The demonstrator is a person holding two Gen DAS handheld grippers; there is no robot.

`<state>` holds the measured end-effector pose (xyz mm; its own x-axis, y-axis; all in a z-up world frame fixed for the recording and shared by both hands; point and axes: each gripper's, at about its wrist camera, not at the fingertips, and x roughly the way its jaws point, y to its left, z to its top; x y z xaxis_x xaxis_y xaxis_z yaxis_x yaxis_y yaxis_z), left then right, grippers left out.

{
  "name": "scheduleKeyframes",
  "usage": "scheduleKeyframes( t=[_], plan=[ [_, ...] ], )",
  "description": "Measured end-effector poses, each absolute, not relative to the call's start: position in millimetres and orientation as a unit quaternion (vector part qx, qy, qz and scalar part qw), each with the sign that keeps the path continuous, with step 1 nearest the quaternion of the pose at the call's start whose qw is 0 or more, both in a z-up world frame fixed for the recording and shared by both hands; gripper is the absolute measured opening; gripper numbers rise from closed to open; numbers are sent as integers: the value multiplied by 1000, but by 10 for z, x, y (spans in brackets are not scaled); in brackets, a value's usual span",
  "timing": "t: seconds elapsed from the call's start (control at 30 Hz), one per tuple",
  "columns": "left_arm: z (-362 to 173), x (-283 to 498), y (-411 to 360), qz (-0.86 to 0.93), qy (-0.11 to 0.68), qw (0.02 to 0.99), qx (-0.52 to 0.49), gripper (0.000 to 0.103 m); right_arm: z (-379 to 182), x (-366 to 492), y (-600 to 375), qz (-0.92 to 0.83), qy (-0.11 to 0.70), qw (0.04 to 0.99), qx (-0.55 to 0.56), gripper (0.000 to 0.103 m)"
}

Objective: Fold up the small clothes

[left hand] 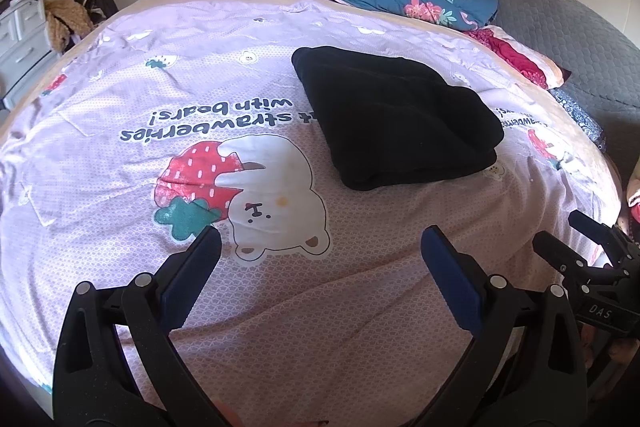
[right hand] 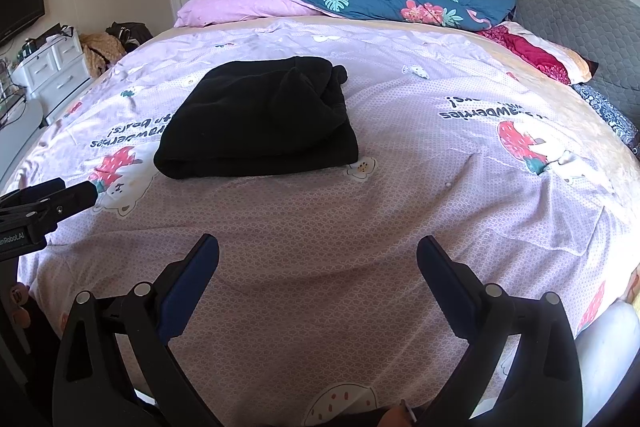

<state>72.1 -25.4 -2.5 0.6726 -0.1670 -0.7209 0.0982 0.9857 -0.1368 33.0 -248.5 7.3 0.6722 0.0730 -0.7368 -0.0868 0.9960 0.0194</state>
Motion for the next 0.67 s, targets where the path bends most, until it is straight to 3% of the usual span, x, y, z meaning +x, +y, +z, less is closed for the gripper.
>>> scheduleKeyframes(
  t=[0.43,0.67],
  plan=[
    [60,758,-61,-59,388,918,-62,94,260,228,-3142,-55,370,926,54,99],
    [81,1164,1329,56,411,901,-127,94,94,-308,-4997,-322,371,863,117,99]
  ],
)
